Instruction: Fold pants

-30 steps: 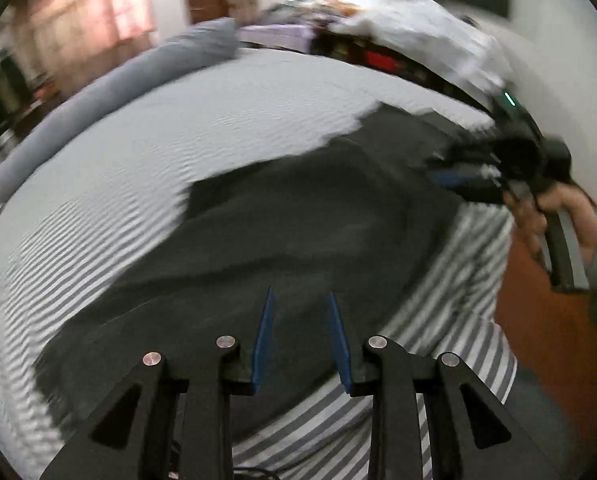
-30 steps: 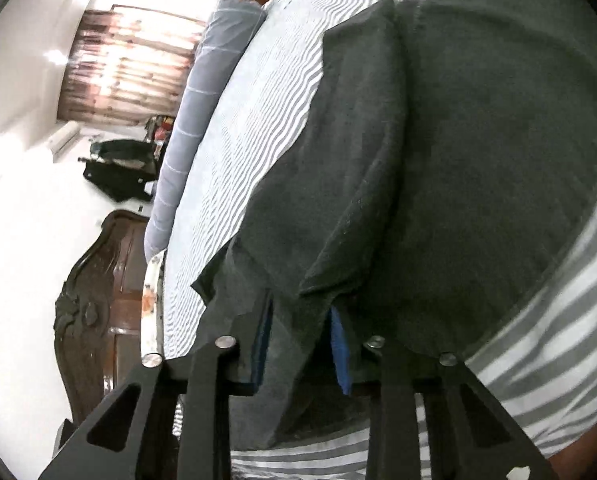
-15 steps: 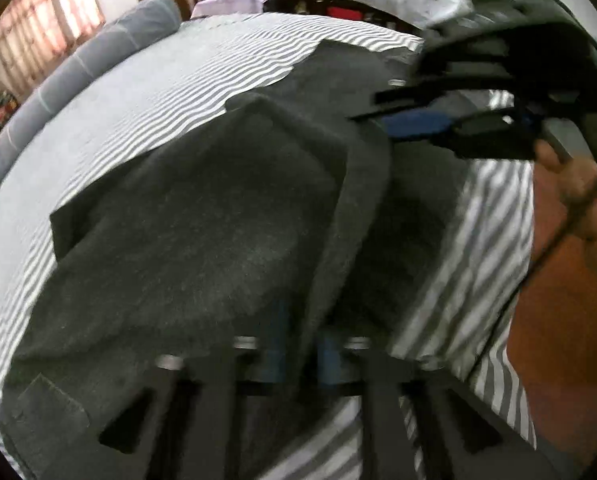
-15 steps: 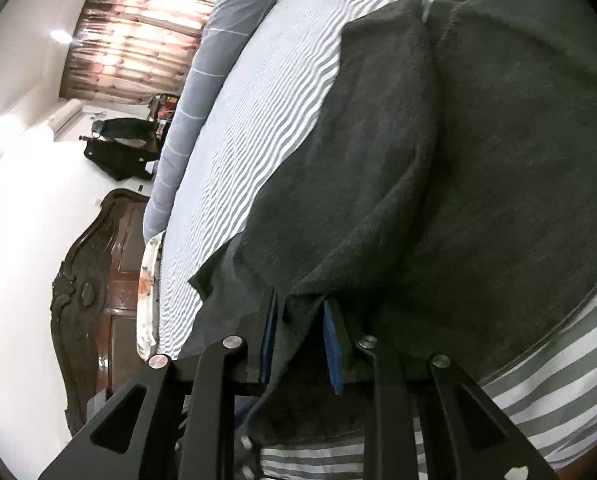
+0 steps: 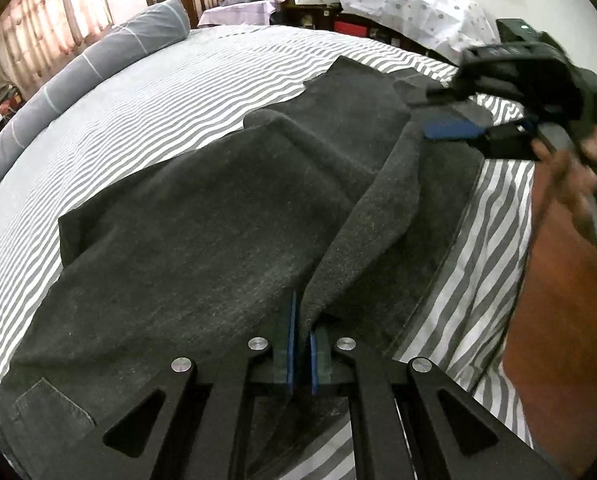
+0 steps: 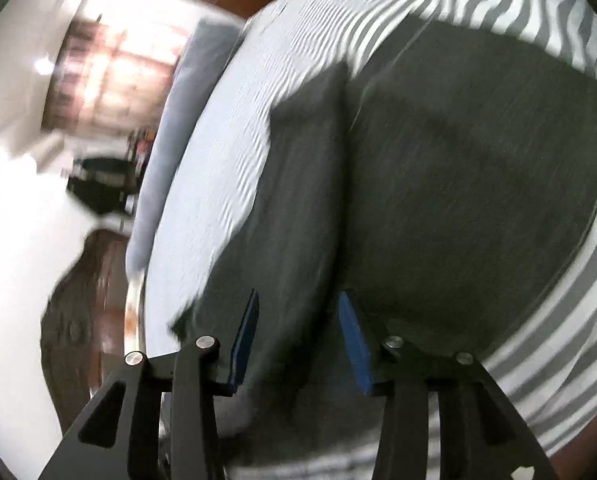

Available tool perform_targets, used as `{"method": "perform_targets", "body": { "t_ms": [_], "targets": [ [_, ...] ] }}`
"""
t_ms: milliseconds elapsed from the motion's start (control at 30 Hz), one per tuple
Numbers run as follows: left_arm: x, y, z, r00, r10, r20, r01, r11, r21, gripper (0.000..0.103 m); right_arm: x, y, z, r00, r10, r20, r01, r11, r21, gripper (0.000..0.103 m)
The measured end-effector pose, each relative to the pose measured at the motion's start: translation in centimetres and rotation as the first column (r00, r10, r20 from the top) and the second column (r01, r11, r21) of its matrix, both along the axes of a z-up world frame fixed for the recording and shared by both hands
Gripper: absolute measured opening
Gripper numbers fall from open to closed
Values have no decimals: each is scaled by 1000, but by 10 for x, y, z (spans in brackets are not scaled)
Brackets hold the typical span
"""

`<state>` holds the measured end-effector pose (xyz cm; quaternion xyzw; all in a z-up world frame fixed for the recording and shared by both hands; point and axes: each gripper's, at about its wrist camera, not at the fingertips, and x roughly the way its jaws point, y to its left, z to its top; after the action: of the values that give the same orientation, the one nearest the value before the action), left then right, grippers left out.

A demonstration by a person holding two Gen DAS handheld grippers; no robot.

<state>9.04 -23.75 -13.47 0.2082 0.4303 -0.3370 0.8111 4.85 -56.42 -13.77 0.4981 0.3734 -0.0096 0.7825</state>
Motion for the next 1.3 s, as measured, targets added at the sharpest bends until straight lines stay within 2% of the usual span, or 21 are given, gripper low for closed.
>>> {"method": "perform_targets", "body": {
  "t_ms": [200, 233, 267, 300, 367, 533, 600, 633, 667, 700, 733, 833, 933, 1000, 1133, 1300],
  "targets": [
    [1, 7, 2, 1000, 7, -23, -7, 1000, -24, 5, 44, -23, -1, 998, -37, -43, 35, 998, -47, 41],
    [1, 8, 2, 1000, 2, -21, -3, 1000, -25, 5, 49, -23, -1, 998, -35, -44, 32, 998, -54, 32],
    [1, 8, 2, 1000, 1, -21, -2, 1000, -25, 5, 55, -22, 2, 999, -22, -35, 20, 998, -57, 13],
    [1, 9, 1, 1000, 3, -24, -3, 1000, -30, 5, 60, -20, 5, 999, -10, -40, 8, 997, -71, 9],
    [2, 12, 2, 999, 11, -32, -12, 999, -50, 5, 74, -12, 20, 999, 19, -35, -24, 991, -129, 8],
    [4, 22, 5, 998, 39, -41, -43, 995, -89, 5, 124, 29, 59, 988, 151, 4, -147, 966, -212, 8],
    [6, 25, 5, 997, 56, -52, -60, 993, -97, 5, 151, 52, 68, 976, 219, 9, -211, 950, -231, 12],
    [8, 27, 4, 996, 62, -59, -68, 993, -100, 5, 165, 63, 72, 965, 263, 11, -254, 940, -227, 19],
    [11, 28, 4, 995, 70, -65, -76, 992, -103, 5, 178, 75, 72, 951, 308, 3, -300, 930, -213, 40],
    [12, 29, 4, 995, 79, -69, -86, 991, -105, 5, 189, 87, 74, 940, 341, 3, -334, 922, -195, 49],
    [14, 31, 3, 993, 87, -78, -95, 990, -109, 5, 195, 94, 78, 937, 351, 6, -342, 917, -203, 51],
    [20, 35, 1, 989, 105, -106, -118, 985, -125, 5, 194, 96, 90, 934, 355, 32, -337, 910, -244, 48],
    [23, 37, -5, 985, 114, -126, -131, 982, -137, 5, 173, 67, 88, 954, 300, 23, -284, 925, -254, 47],
    [24, 39, -7, 984, 119, -132, -137, 980, -143, 5, 156, 45, 83, 968, 250, -17, -245, 930, -275, 46],
    [26, 42, -10, 982, 124, -140, -145, 978, -147, 5, 135, 0, 53, 982, 162, -100, -182, 952, -244, 41],
    [25, 41, -12, 983, 123, -137, -141, 980, -137, 5, 140, -5, 23, 977, 160, -140, -188, 958, -215, 37]
  ]
}}
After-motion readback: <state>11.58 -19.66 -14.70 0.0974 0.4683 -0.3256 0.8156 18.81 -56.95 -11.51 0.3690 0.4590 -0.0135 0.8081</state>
